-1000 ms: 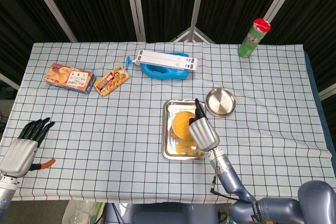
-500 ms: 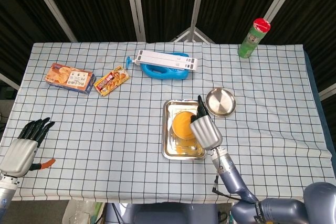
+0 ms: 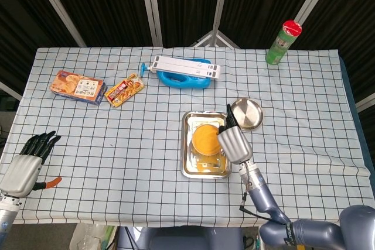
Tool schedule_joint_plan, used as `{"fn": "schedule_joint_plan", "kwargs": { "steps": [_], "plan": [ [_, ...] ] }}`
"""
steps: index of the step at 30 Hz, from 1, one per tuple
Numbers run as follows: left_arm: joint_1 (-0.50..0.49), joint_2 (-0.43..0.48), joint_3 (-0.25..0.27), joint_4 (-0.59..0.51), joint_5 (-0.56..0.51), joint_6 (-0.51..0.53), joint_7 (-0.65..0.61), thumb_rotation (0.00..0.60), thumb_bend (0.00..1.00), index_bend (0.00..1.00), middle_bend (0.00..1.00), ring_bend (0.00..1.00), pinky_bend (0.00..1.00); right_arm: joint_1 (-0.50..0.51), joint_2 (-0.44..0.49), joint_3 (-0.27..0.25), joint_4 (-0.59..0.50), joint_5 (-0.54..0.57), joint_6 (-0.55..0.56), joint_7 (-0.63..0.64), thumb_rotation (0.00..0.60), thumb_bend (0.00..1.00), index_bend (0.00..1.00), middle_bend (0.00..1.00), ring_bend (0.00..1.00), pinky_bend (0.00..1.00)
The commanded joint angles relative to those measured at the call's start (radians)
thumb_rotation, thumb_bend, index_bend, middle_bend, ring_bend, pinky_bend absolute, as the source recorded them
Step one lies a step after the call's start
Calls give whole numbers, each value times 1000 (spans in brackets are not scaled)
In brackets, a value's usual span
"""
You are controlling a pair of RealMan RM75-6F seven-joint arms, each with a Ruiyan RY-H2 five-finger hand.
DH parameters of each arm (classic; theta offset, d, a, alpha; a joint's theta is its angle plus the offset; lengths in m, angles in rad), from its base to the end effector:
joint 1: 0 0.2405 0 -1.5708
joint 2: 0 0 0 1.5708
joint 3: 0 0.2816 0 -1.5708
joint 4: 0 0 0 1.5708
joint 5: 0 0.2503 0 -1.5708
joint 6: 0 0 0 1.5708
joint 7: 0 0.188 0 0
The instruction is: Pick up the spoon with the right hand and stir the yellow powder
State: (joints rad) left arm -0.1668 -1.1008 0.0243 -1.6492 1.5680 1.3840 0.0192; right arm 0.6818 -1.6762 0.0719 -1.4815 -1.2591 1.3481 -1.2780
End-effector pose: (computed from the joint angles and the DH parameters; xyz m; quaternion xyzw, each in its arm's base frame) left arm -0.3279 0.2355 0.1007 -0.6639 -0.3940 -0.3675 0.5187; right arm -0.1359 -0.3609 -0.0686 0.7610 0.0151 0.2227 0.6091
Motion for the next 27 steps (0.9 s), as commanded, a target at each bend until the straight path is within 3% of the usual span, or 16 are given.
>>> {"fn": "schedule_joint_plan", "kwargs": {
  "steps": [1, 27],
  "plan": [
    [0, 0, 0, 0, 0, 0, 1, 600, 0, 0, 0, 0, 0, -3, -6, -2, -3, -4, -4, 8, 600, 708, 672, 609, 304, 0],
    [1, -2, -2, 0, -1, 3, 1, 600, 0, 0, 0, 0, 0, -18, -17, 28, -90, -32, 2, 17, 600, 709, 675, 612, 310, 0]
  ]
}}
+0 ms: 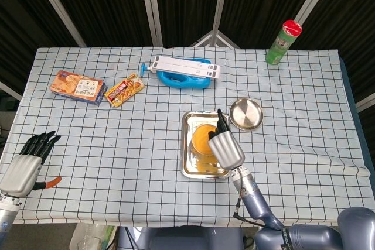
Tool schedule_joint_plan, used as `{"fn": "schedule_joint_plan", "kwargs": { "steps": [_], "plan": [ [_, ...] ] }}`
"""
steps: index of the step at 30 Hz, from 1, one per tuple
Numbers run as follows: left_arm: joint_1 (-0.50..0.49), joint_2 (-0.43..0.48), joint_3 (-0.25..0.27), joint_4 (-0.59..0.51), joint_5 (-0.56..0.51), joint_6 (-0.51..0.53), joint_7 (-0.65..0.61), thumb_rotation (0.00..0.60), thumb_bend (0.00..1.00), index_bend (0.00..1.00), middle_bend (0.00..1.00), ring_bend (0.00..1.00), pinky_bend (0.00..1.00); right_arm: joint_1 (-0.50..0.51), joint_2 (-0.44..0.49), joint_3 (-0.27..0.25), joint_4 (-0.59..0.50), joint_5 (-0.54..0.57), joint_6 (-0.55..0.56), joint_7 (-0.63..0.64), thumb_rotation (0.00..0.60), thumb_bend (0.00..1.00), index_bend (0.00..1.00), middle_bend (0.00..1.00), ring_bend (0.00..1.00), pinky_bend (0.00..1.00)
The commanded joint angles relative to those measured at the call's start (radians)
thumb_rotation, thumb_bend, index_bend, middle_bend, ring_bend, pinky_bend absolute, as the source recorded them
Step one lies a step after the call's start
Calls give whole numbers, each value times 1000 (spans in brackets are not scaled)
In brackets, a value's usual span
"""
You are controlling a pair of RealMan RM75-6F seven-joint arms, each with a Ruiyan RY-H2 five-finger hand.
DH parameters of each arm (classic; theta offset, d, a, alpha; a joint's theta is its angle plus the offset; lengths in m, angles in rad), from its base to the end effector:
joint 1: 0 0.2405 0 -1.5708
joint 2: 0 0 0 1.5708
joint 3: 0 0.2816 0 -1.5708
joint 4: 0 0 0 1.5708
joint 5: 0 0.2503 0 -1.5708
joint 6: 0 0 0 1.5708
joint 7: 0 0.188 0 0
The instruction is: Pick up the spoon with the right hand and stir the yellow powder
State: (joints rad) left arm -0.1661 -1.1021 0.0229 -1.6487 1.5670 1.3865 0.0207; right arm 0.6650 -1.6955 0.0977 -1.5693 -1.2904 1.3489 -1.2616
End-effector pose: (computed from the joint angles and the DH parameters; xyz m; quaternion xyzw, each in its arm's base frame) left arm -0.3278 0.2357 0.1010 -0.6629 -0.3932 -0.3683 0.5199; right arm -0.1073 -0.3432 -0.0718 0.7613 -0.0190 0.2711 0.5887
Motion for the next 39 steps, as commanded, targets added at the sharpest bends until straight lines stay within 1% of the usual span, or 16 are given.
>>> {"fn": "schedule_joint_plan", "kwargs": {
  "steps": [1, 6, 12, 19, 29, 35, 39],
  "plan": [
    [0, 0, 0, 0, 0, 0, 0, 600, 0, 0, 0, 0, 0, -2, 3, 4, -3, -1, 2, 0, 600, 708, 675, 612, 310, 0],
    [0, 0, 0, 0, 0, 0, 0, 600, 0, 0, 0, 0, 0, -5, 8, 5, -13, -8, 3, 2, 600, 708, 675, 612, 311, 0],
    [0, -1, 0, 0, 0, 1, 2, 600, 0, 0, 0, 0, 0, -12, -3, -10, -16, -14, -9, 8, 600, 709, 675, 612, 311, 0],
    [1, 0, -1, 0, -1, 1, 0, 600, 0, 0, 0, 0, 0, -14, -20, -18, 12, -13, -23, -1, 600, 708, 675, 612, 311, 0],
    [0, 0, -1, 1, 1, 2, -4, 600, 0, 0, 0, 0, 0, -19, -15, 7, 63, -4, -15, -13, 600, 708, 675, 612, 310, 0],
    [0, -1, -1, 1, 1, 2, -2, 600, 0, 0, 0, 0, 0, -29, 0, 17, 63, 8, -9, -7, 600, 708, 675, 612, 310, 0],
    [1, -1, -1, 1, 1, 3, 0, 600, 0, 0, 0, 0, 0, -35, 6, 18, 43, 6, -7, 8, 600, 708, 675, 612, 311, 0]
  ]
}}
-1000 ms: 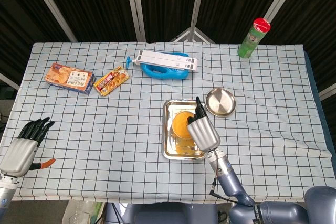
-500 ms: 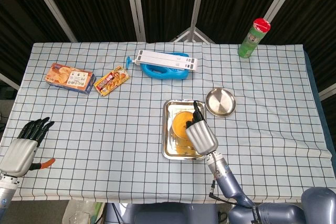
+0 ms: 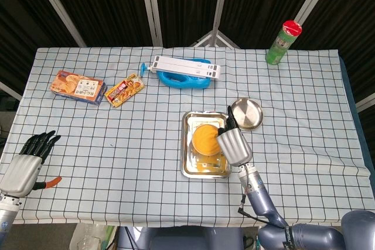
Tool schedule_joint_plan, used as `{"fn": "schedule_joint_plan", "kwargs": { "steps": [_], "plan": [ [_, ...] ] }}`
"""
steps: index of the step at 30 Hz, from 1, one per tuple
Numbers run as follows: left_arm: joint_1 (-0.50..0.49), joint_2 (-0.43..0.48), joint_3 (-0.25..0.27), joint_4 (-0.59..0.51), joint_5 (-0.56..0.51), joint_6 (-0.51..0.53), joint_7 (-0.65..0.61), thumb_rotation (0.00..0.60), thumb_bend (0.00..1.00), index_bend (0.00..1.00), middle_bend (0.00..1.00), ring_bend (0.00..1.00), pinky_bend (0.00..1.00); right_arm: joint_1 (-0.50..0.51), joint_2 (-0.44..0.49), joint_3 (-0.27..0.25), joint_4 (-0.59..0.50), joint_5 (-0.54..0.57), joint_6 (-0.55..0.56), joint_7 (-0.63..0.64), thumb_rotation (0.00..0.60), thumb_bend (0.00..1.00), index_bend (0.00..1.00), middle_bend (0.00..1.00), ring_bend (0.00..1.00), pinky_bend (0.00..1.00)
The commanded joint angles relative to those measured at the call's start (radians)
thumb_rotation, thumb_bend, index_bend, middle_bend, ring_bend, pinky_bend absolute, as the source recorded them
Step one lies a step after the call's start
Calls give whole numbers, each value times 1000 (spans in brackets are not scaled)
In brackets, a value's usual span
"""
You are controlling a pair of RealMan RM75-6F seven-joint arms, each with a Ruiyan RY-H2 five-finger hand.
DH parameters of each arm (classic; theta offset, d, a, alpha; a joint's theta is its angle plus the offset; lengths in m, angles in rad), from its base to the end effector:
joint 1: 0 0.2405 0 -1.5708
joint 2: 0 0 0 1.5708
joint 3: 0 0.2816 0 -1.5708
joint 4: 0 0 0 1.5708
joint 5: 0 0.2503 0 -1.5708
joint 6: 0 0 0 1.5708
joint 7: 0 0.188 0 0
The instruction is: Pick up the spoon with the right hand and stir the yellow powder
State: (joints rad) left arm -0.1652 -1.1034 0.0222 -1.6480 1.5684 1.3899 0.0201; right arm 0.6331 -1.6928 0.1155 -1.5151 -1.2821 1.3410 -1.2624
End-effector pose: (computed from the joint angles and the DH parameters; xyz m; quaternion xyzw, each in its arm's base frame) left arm -0.3274 0.2356 0.1012 -0.6622 -0.3924 -0.3700 0.5202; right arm -0.1309 -0.3537 -0.0677 0.7539 -0.0203 0.2429 0.6101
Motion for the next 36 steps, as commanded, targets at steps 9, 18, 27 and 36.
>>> {"fn": "schedule_joint_plan", "kwargs": {
  "steps": [9, 18, 27, 36],
  "plan": [
    [0, -1, 0, 0, -2, -1, 3, 600, 0, 0, 0, 0, 0, -3, 1, -20, -71, -41, -3, 21, 600, 708, 675, 611, 310, 0],
    [-1, 0, -1, 0, -3, -3, 0, 600, 0, 0, 0, 0, 0, -6, -15, -20, -35, -30, -18, 6, 600, 708, 675, 612, 310, 0],
    [0, -1, -1, 0, -1, -1, 1, 600, 0, 0, 0, 0, 0, -9, -8, -17, 15, -37, -18, -12, 600, 708, 675, 612, 310, 0],
    [0, -2, -1, 1, -2, 0, 3, 600, 0, 0, 0, 0, 0, -13, -1, -4, 30, -33, -19, -11, 600, 708, 675, 612, 317, 0]
  ]
}}
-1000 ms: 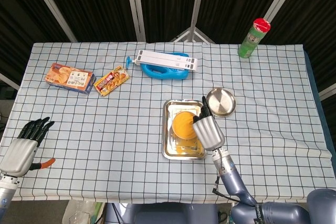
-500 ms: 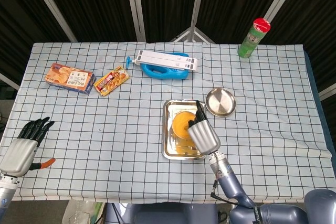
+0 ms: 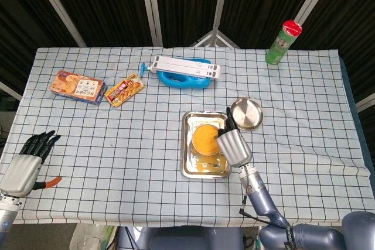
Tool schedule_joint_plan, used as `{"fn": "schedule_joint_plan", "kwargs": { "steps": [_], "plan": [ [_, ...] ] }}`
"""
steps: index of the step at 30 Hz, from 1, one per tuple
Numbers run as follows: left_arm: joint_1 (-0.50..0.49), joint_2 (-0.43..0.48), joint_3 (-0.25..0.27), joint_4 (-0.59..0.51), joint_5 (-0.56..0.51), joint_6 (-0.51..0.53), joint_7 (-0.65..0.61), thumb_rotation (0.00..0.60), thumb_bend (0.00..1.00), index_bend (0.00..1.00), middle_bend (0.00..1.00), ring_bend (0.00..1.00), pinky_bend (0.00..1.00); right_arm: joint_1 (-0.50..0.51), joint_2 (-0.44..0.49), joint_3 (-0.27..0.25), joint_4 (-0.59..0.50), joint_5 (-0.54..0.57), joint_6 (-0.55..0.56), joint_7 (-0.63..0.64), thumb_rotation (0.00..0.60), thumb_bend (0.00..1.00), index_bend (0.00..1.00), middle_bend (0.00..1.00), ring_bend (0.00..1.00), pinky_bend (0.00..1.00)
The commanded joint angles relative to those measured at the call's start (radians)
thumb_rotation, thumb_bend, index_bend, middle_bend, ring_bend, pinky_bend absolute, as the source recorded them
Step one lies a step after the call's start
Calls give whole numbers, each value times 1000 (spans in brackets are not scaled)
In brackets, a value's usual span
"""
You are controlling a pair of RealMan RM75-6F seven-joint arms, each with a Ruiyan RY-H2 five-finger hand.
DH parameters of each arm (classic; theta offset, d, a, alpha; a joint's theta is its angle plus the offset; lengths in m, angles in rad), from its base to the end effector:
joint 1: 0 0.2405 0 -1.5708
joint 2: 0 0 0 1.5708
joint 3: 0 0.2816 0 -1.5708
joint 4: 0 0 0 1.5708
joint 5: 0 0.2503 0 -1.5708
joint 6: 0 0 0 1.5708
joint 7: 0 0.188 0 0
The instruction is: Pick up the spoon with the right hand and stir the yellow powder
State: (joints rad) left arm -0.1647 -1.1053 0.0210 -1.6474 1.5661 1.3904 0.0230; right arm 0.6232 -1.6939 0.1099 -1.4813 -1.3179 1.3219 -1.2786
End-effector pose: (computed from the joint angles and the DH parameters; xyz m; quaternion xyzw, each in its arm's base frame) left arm -0.3276 0.2359 0.1010 -0.6615 -0.3921 -0.3697 0.5215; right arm -0.1370 -0.3537 -0.0711 0.7585 0.0067 0.2308 0.6094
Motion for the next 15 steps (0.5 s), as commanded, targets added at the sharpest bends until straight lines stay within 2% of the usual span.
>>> {"fn": "schedule_joint_plan", "kwargs": {
  "steps": [1, 9, 15],
  "plan": [
    [0, 0, 0, 0, 0, -1, 0, 600, 0, 0, 0, 0, 0, -4, 1, 2, -7, 4, 1, 8, 600, 708, 675, 612, 317, 0],
    [-1, 0, 1, -1, 0, -2, 2, 600, 0, 0, 0, 0, 0, -8, 12, 8, -69, -20, 14, 30, 600, 709, 675, 612, 317, 0],
    [1, -1, 0, -2, -1, 1, 3, 600, 0, 0, 0, 0, 0, -4, 1, 13, -34, -45, 28, 16, 600, 708, 675, 612, 324, 0]
  ]
}}
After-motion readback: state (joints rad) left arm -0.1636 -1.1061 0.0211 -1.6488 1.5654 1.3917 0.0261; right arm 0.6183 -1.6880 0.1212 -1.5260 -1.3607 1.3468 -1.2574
